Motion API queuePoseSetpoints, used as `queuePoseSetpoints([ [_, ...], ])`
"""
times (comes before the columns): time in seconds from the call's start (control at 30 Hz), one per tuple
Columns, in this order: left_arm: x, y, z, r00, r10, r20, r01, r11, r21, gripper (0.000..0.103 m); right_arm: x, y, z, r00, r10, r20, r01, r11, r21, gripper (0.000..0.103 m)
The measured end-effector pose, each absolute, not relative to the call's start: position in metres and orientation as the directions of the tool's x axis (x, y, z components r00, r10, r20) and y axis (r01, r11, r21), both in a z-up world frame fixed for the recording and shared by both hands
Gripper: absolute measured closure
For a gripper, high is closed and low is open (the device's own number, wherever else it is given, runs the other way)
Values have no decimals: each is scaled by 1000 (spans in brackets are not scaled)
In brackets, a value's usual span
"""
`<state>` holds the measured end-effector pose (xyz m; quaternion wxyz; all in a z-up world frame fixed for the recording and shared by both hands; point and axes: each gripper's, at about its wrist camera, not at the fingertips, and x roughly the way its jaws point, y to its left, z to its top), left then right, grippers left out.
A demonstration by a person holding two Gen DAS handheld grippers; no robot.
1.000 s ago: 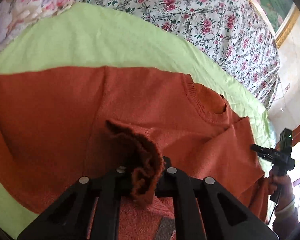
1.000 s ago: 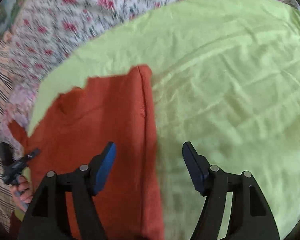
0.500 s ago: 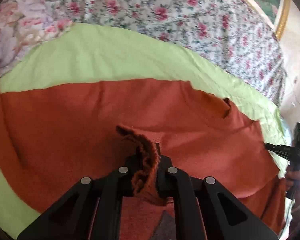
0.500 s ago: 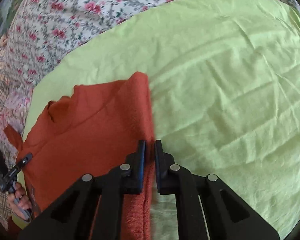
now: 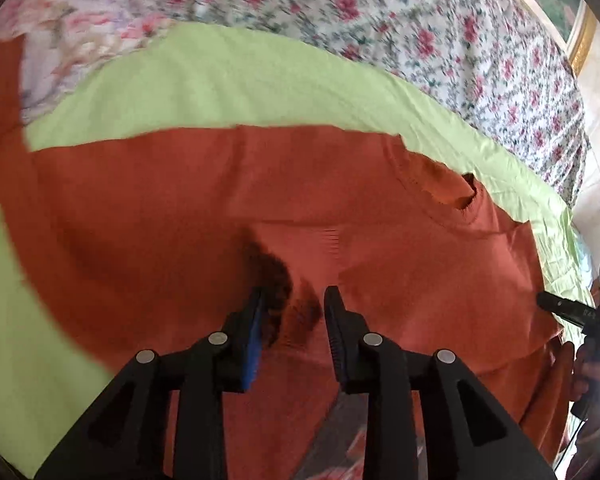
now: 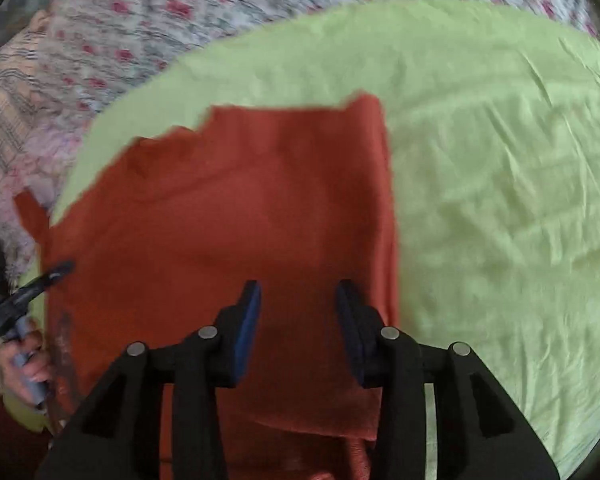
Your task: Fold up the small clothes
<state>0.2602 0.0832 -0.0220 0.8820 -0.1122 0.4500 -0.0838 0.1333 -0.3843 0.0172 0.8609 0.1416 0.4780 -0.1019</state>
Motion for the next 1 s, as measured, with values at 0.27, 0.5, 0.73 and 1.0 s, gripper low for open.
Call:
queuePoseSetpoints([
  [0.27,257,192,14,676,-18,-737,-215,951,-220,27,110,-343,47,584,41,-811,231,949,215,49],
  [0.5,309,277,23,635,208,-744,-428,896,-115,24,104,-300,32,557,148,-817,147,951,272,47],
  [0.73,376,298,0,530,353,-771,-468,880,81,9,108,-285,10,509,195,-838,147,940,308,47],
  [1.0,398,323,-27,516,295,-804,-474,880,20,95,109,-273,0,479,228,-848,138,934,329,47],
])
